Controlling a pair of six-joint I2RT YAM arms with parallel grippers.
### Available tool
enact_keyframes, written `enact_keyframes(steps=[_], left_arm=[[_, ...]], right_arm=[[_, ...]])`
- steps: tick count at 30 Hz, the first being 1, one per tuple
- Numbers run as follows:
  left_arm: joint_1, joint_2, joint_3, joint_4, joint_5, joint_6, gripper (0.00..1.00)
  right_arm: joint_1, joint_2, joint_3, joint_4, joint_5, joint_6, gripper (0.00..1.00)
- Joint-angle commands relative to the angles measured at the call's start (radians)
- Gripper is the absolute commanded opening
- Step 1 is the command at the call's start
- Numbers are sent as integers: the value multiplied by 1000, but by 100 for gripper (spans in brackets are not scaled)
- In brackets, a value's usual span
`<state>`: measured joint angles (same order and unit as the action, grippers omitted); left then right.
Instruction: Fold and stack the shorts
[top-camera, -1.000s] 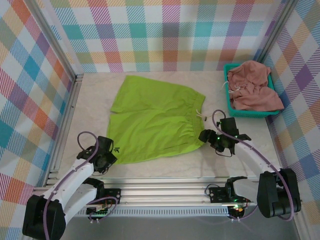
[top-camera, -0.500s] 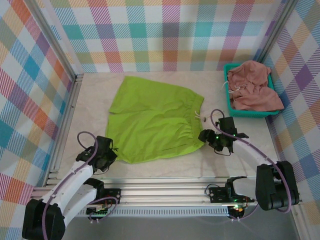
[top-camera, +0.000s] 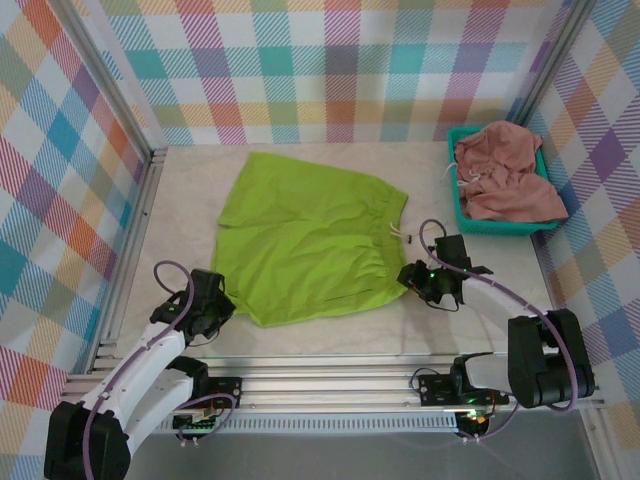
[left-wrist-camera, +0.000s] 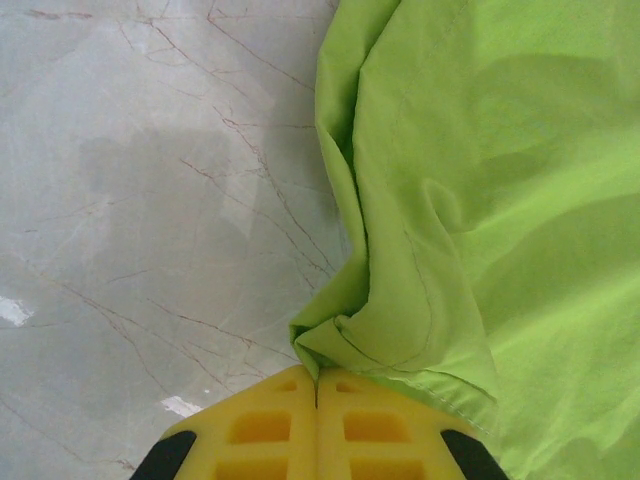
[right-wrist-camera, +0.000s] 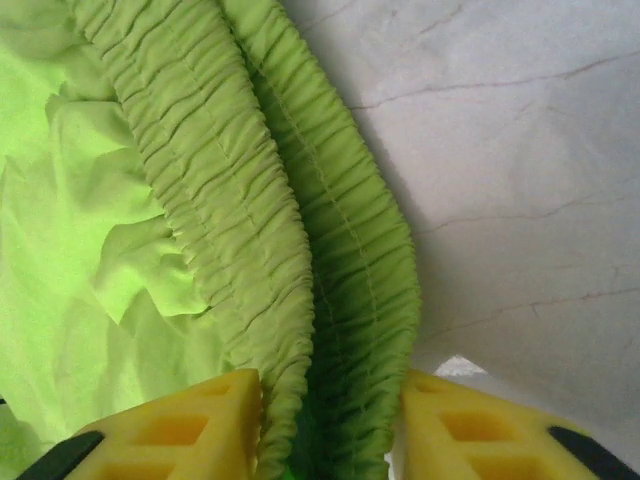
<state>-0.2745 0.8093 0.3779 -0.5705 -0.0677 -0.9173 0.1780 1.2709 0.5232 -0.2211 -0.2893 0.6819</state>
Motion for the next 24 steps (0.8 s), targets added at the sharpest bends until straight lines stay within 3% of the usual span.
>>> enact_keyframes(steps=[1, 6, 11, 24], left_arm=[[-7, -8, 33, -5, -6, 21, 0], [-6, -49, 99, -63, -48, 46, 0], [-5, -131, 226, -206, -138, 70, 0], [-4, -269, 551, -466, -290, 105, 0]], right_arm=[[-5, 12, -3, 17, -9, 18, 29], [-5, -14, 18, -25, 9, 24, 10], [-5, -143, 59, -147, 51, 18, 0], [-1, -537, 125, -411, 73, 111, 0]])
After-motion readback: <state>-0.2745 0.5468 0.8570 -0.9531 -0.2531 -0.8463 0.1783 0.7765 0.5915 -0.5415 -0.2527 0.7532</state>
